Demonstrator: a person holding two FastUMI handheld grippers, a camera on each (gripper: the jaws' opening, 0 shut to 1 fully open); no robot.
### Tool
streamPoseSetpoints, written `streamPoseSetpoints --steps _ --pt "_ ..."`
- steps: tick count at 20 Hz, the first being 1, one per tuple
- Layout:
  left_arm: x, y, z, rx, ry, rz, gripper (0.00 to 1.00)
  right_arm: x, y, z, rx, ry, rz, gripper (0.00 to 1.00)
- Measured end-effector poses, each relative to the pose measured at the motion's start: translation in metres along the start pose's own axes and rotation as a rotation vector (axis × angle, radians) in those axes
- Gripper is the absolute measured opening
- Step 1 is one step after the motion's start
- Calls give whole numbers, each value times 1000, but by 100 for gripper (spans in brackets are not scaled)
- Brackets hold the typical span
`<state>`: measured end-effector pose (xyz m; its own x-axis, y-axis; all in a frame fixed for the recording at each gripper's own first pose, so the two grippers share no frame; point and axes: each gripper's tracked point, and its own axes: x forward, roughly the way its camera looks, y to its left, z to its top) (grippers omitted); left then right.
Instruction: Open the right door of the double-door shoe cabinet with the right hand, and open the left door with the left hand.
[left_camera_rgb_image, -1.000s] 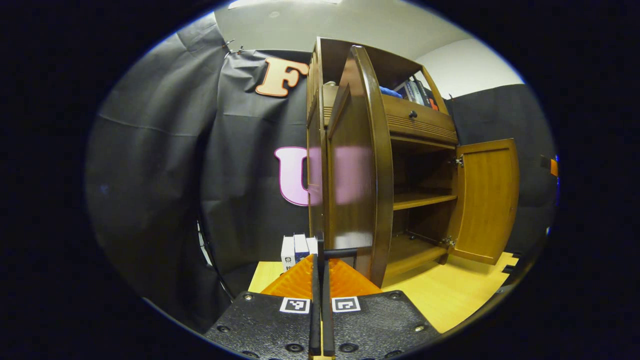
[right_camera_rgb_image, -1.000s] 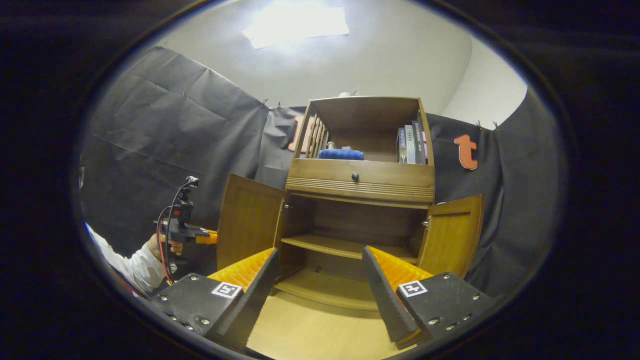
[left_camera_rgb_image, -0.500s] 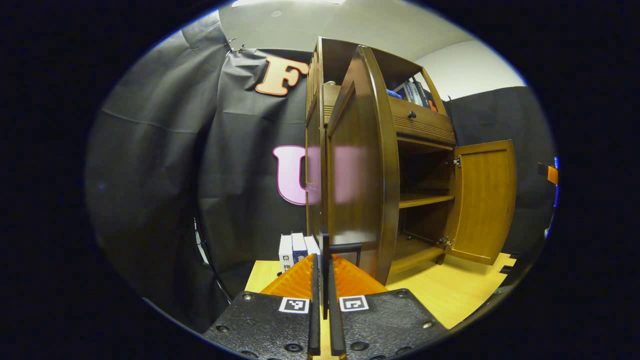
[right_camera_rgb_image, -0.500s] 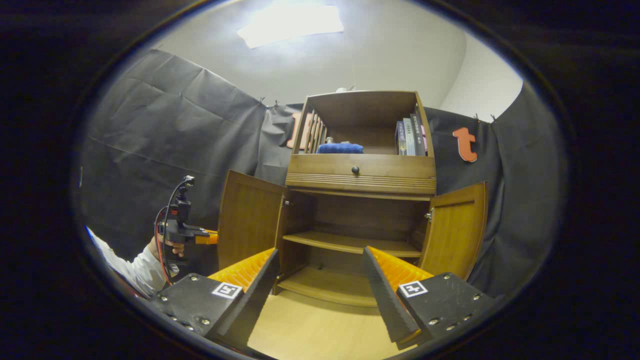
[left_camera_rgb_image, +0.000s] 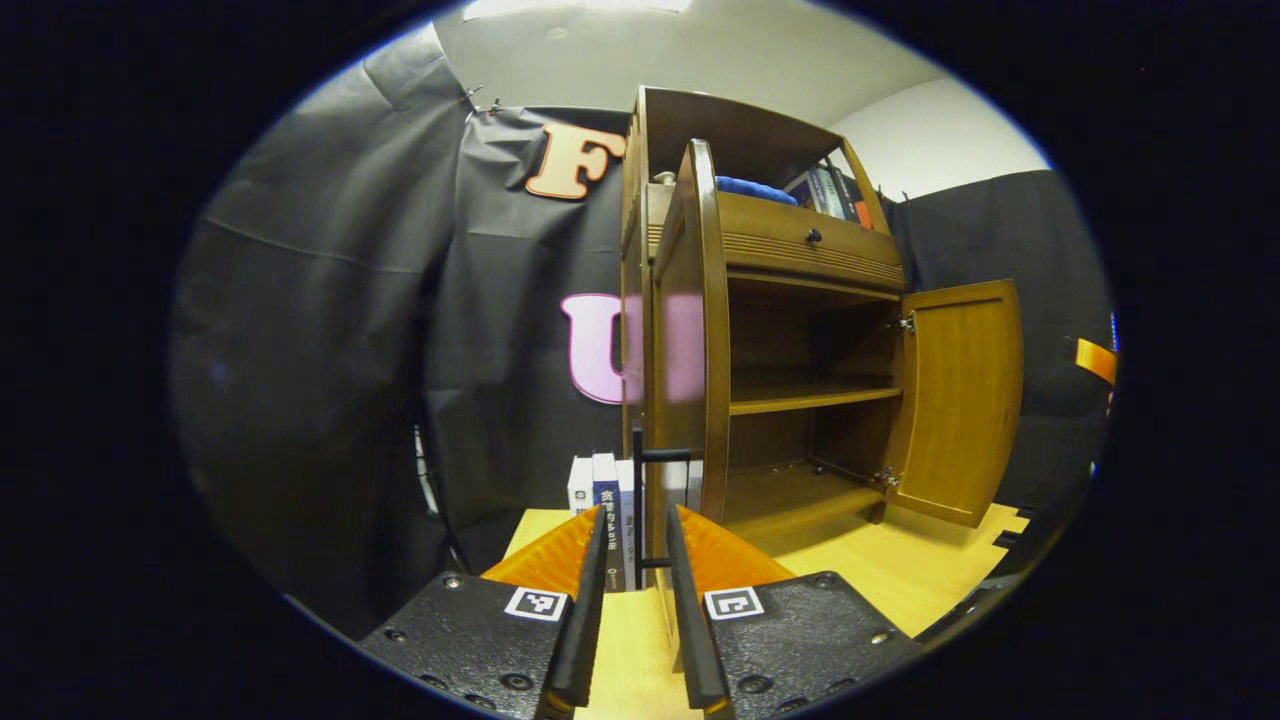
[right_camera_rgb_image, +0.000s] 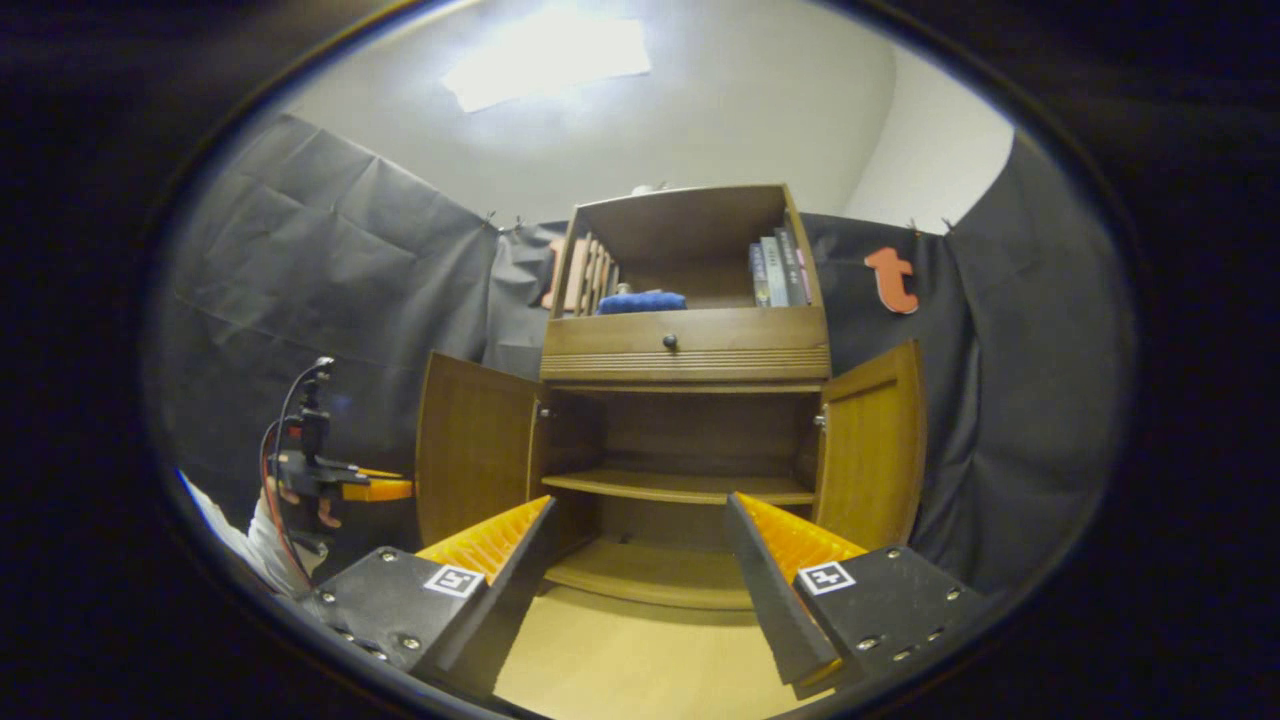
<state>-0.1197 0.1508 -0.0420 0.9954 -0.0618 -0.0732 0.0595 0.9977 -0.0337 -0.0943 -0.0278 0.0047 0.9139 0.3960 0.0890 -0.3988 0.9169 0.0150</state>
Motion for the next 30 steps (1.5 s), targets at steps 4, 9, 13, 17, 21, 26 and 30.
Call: streamPoseSetpoints --steps 4,9,13,17,21,26,30 --pt "-31 -7 21 11 -50 69 73 -20 -13 12 -12 -40 -36 98" --pt "-47 -11 41 34 -78 173 94 -38 -17 13 -62 -18 -52 98" --pt "-38 -37 43 16 -49 151 92 -43 3 15 -102 -6 -21 98" --pt "-28 -60 45 17 -40 121 94 -42 17 20 -142 -33 -12 98" --pt "-20 -78 47 46 -46 104 94 -36 17 15 -193 -39 -24 98" --pt "-8 -105 50 60 -56 68 92 -2 17 -1 -169 -13 -13 98" --pt "11 -128 54 70 -53 48 92 22 -1 -14 -161 29 -33 98"
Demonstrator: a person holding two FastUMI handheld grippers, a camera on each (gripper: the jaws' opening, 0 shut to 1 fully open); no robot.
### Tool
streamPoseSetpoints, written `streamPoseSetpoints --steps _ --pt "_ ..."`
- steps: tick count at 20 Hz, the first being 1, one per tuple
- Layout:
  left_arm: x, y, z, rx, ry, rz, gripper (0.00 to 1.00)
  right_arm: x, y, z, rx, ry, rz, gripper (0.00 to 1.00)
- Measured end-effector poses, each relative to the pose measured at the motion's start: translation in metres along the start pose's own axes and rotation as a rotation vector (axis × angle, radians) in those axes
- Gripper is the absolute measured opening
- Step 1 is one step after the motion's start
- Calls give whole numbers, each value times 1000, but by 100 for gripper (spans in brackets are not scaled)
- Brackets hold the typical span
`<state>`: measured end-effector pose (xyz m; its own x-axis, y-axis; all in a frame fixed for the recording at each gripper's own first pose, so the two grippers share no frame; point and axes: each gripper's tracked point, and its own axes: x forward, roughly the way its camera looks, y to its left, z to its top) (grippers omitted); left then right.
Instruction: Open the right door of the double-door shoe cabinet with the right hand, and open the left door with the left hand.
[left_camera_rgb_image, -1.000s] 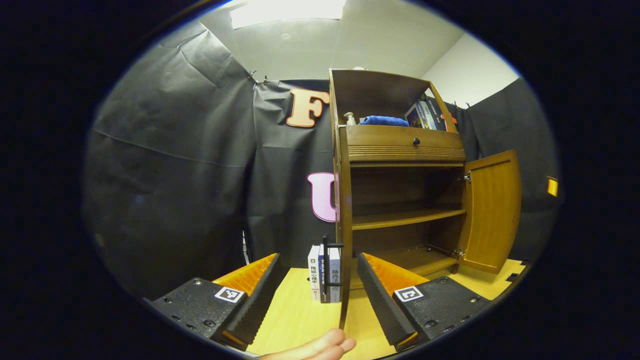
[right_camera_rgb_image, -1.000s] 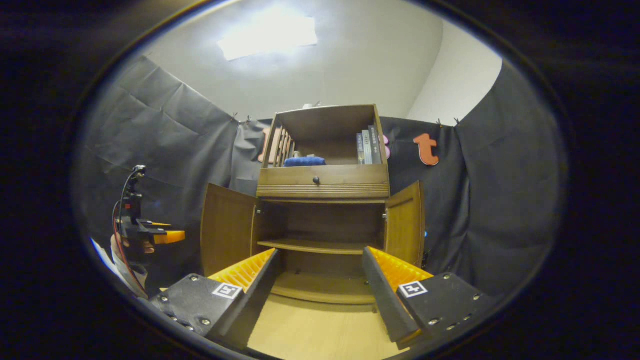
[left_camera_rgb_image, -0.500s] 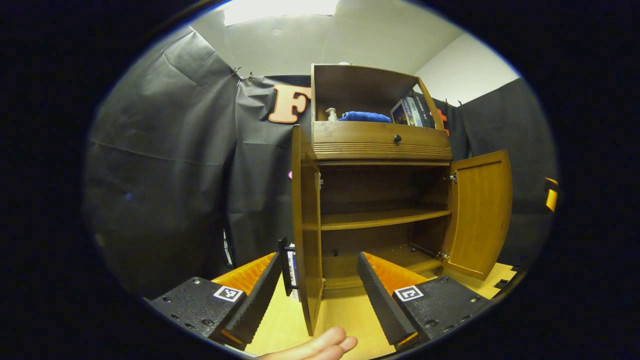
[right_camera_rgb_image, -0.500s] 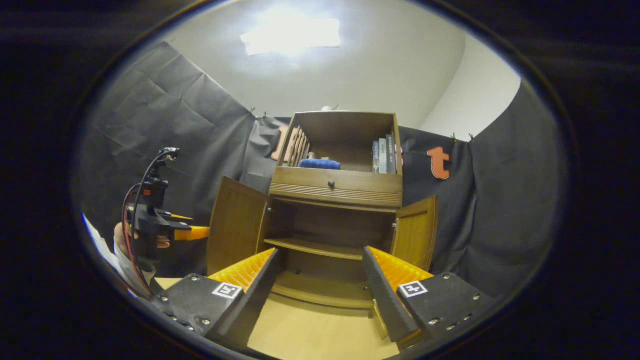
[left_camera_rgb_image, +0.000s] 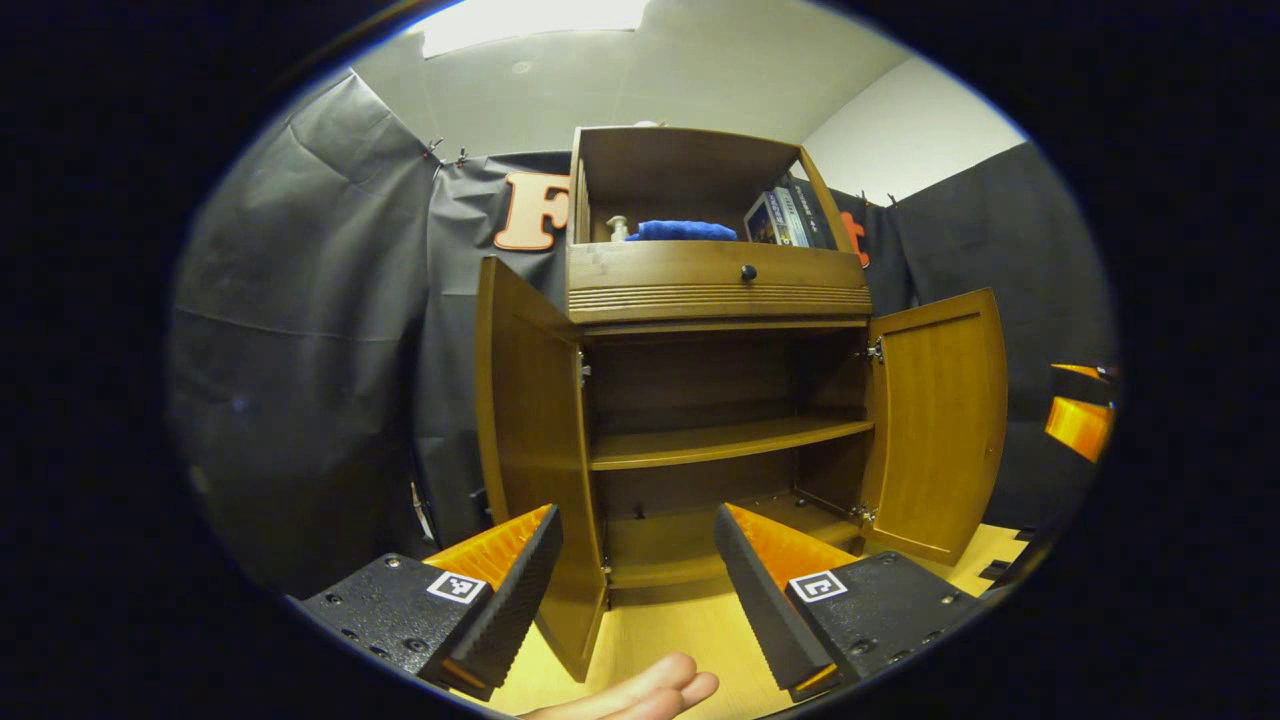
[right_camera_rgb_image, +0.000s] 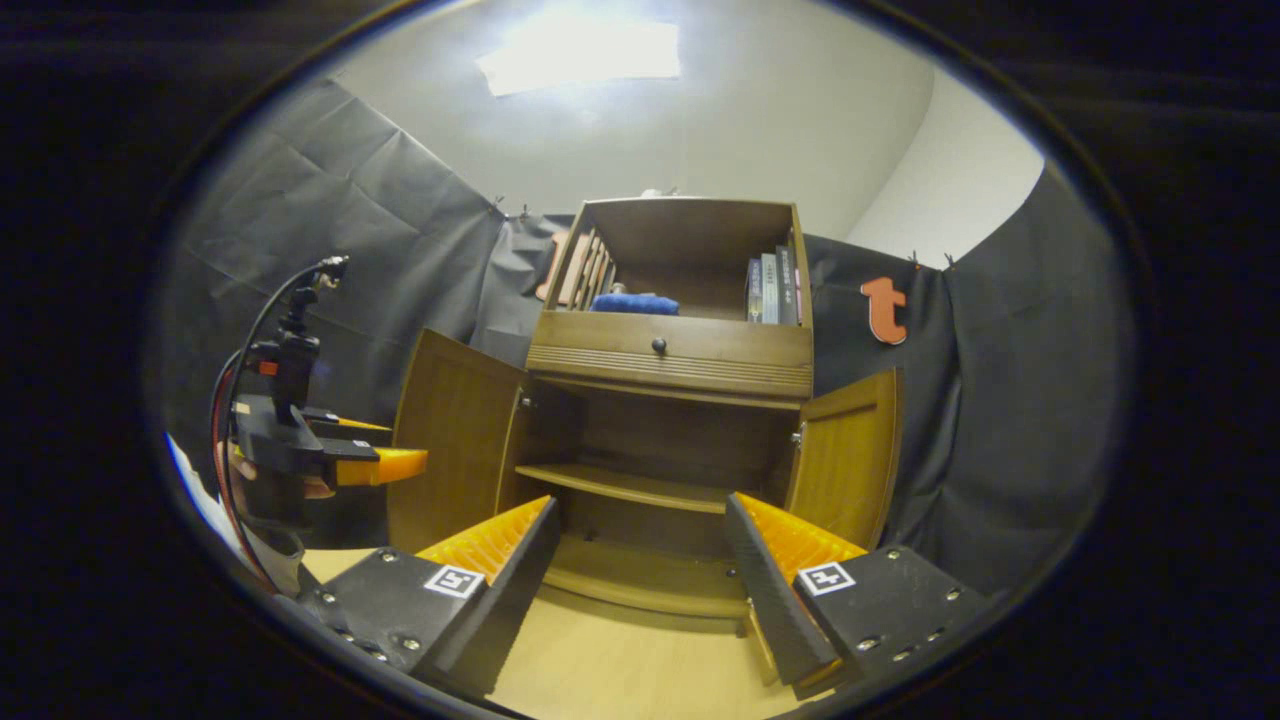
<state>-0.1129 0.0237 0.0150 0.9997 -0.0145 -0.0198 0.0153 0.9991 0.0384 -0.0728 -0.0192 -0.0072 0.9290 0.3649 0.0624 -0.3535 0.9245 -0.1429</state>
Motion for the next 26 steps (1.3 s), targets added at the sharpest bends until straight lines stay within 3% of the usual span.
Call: streamPoseSetpoints --steps 6,14,18,26 --pt "41 -35 0 -2 -4 -12 95 34 -27 -19 24 84 -18 98" --pt "104 -91 -9 -40 20 -40 95 70 -36 -33 146 169 46 98" --pt "128 -115 -17 -10 26 -58 96 90 -47 -41 136 166 13 98" --pt "162 -131 -52 22 83 -24 98 126 -52 -77 155 195 -19 98"
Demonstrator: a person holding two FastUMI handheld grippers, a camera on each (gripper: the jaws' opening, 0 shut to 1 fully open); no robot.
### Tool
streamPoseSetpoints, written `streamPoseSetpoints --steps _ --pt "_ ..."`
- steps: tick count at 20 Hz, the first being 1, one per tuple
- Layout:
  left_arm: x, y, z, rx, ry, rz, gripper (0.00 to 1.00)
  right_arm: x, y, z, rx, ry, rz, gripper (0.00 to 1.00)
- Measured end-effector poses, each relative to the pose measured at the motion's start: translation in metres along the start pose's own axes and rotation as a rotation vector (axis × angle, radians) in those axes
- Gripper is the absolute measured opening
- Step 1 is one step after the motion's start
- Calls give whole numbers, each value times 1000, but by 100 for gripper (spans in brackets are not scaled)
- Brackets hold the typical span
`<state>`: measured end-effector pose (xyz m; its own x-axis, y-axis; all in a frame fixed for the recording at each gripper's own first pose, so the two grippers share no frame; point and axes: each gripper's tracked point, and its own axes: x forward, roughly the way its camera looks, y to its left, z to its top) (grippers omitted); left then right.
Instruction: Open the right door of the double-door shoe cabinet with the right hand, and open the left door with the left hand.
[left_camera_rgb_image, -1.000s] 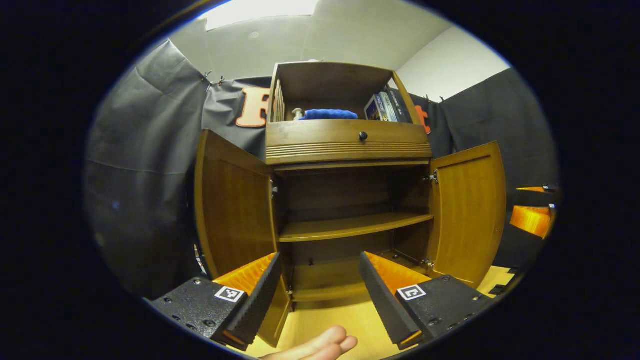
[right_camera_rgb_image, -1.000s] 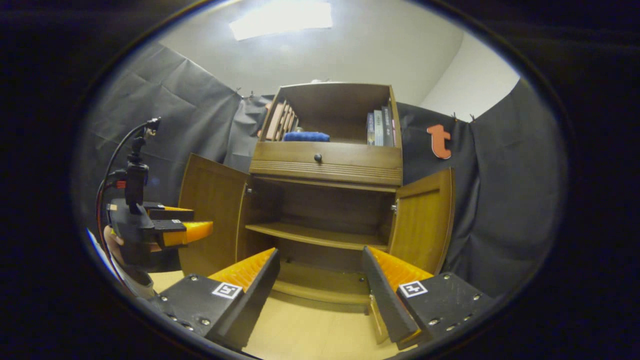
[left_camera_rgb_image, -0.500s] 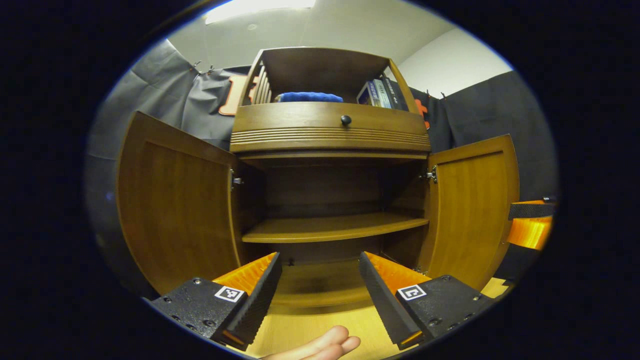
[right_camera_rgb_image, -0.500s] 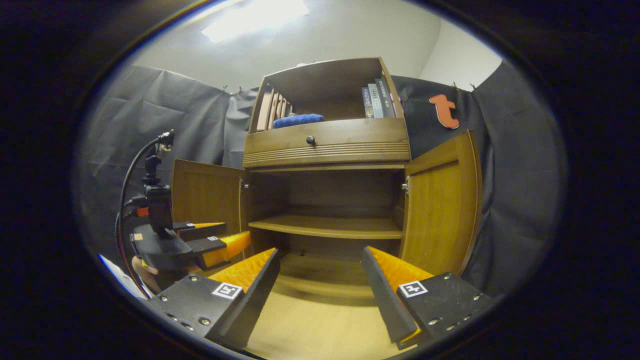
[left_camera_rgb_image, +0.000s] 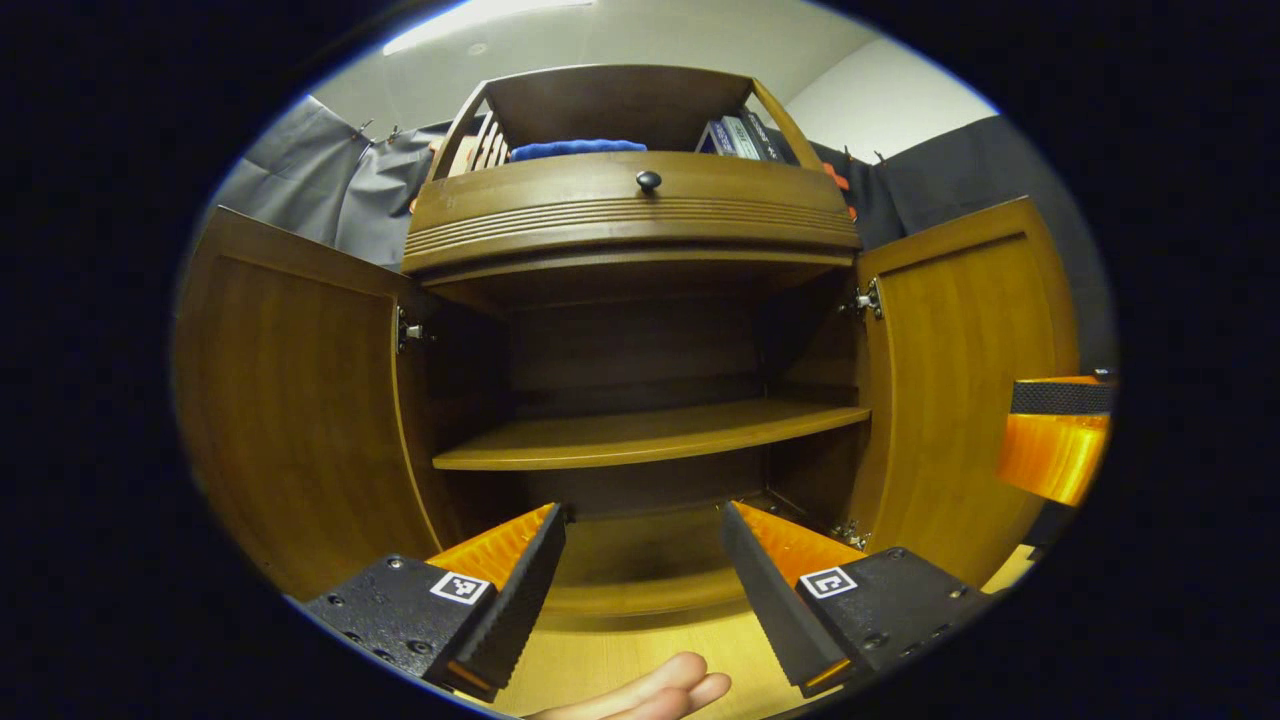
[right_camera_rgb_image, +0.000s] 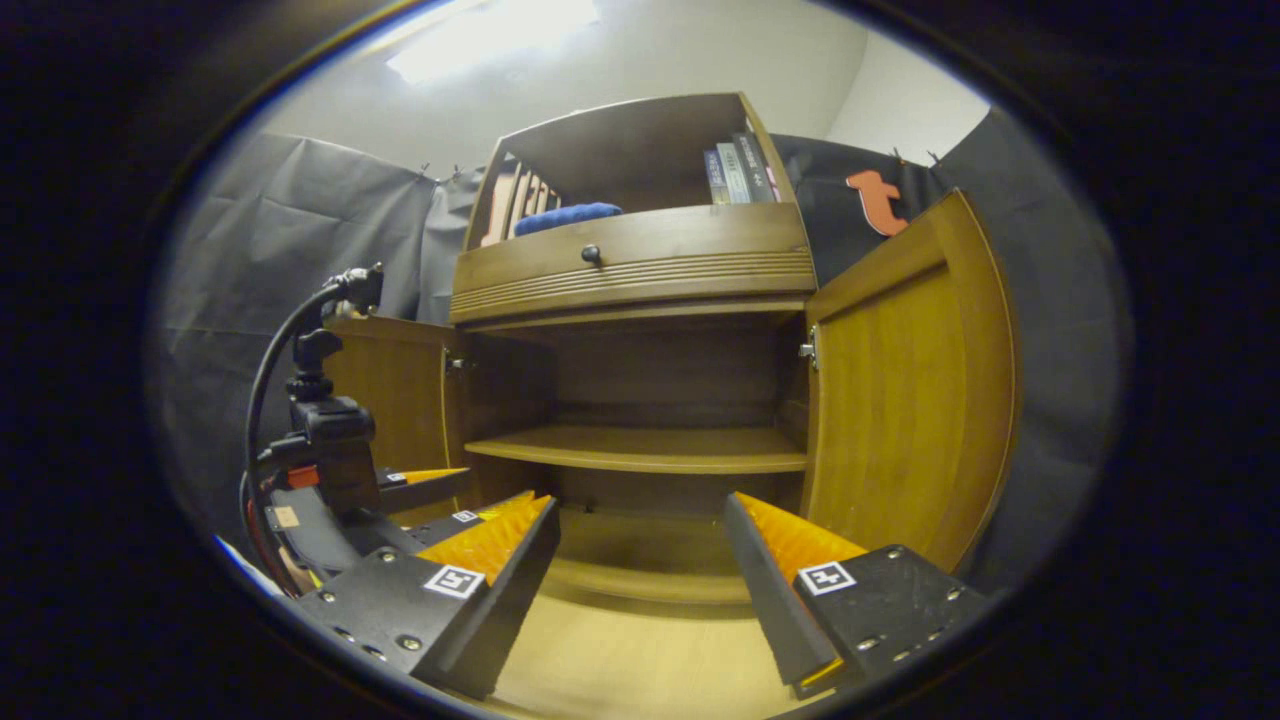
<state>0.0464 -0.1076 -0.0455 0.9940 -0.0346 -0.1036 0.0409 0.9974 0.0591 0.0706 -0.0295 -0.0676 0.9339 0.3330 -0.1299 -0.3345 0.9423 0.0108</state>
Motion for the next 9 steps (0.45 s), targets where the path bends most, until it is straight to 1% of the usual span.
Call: streamPoseSetpoints --steps 2,3,5,6,7,9 --pt "1 17 -1 1 4 43 97 10 -3 -8 -13 17 -16 98" --pt "1 24 1 -4 1 56 100 14 -3 -11 -13 21 -19 98" --pt "0 29 7 -13 -14 55 97 18 -3 -18 -15 27 -24 98" --pt "-2 32 9 -13 -18 60 97 19 -2 -19 -13 29 -25 98" --pt "-3 34 8 -15 -17 62 96 32 6 -20 -11 36 -22 99" --pt "-6 36 10 -25 -21 58 96 31 8 -23 -13 44 -18 99"
